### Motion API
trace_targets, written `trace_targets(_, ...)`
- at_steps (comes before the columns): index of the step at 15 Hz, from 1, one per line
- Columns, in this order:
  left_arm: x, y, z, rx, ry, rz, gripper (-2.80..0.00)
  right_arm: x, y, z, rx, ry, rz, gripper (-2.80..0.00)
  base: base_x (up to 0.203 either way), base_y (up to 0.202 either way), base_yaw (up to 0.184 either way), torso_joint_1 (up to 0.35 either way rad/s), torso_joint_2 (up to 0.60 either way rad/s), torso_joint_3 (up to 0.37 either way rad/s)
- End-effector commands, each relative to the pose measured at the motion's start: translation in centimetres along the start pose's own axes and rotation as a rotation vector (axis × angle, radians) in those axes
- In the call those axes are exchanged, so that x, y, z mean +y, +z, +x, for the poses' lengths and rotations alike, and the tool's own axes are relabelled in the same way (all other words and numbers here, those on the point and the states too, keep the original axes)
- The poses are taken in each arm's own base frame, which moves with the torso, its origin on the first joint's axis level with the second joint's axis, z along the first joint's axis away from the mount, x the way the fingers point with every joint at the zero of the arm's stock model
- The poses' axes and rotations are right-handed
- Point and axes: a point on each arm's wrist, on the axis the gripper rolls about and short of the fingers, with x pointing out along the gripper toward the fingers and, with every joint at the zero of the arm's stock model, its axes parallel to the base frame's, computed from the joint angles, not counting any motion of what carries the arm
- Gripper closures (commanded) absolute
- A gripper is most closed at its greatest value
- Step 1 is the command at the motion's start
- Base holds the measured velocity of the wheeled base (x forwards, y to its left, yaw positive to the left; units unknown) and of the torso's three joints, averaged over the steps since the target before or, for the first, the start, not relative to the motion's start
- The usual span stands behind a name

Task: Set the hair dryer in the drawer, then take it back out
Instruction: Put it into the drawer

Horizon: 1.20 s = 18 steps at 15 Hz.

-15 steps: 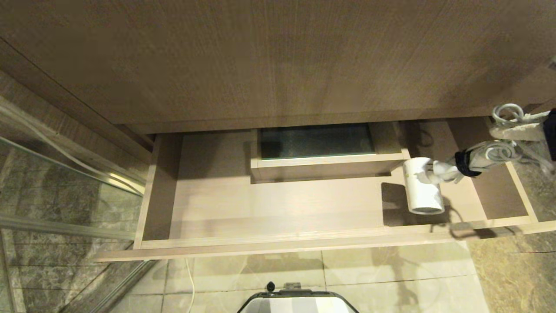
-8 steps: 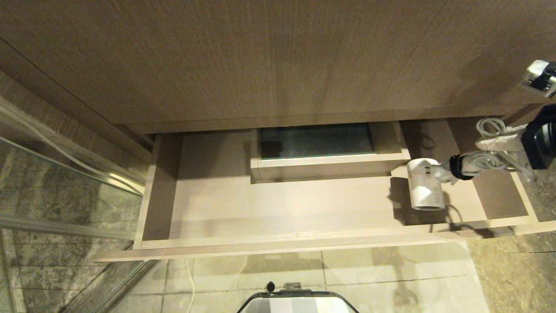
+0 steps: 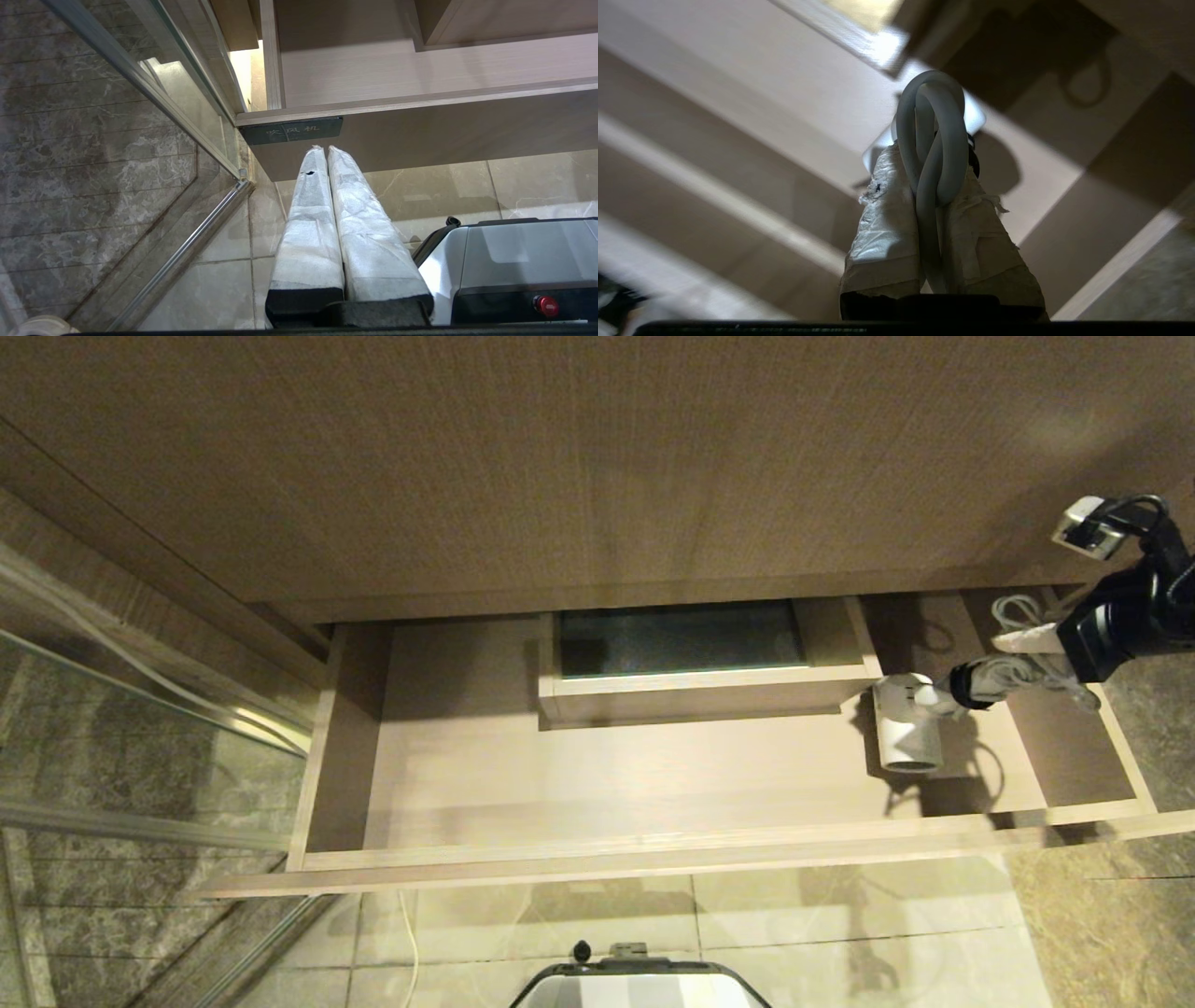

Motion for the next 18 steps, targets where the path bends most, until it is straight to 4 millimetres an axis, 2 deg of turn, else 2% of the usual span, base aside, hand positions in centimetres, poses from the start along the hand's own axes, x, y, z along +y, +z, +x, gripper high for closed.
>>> trace_targets(1,0.0,0.0,0.0,0.002,0.001,0.0,0.0,-1.7,-2.4,2.2,0.052,0.005,-0.017,0.0,0.0,0.0,0.0,0.0,0.0,0.0)
trace_targets(5,0.0,0.0,0.0,0.002,0.001,-0.001,0.0,-3.8,-5.2,3.9,0.103,-0.009,-0.004,0.0,0.0,0.0,0.0,0.0,0.0,0.0)
trace_targets(11,0.0,0.0,0.0,0.002,0.001,0.0,0.0,-7.2,-7.3,5.7,0.117,-0.053,-0.055,0.0,0.0,0.0,0.0,0.0,0.0,0.0)
trace_targets(12,0.0,0.0,0.0,0.002,0.001,0.0,0.0,-7.6,-7.5,6.0,0.118,-0.058,-0.054,-2.8,0.0,0.0,0.0,0.0,0.0,0.0)
trace_targets(16,0.0,0.0,0.0,0.0,0.001,0.0,0.0,-9.1,-9.1,7.0,0.121,-0.096,-0.051,-2.8,0.0,0.0,0.0,0.0,0.0,0.0)
trace_targets(18,0.0,0.0,0.0,0.001,0.002,0.0,0.0,-9.2,-9.4,7.2,0.123,-0.101,-0.052,-2.8,0.0,0.0,0.0,0.0,0.0,0.0)
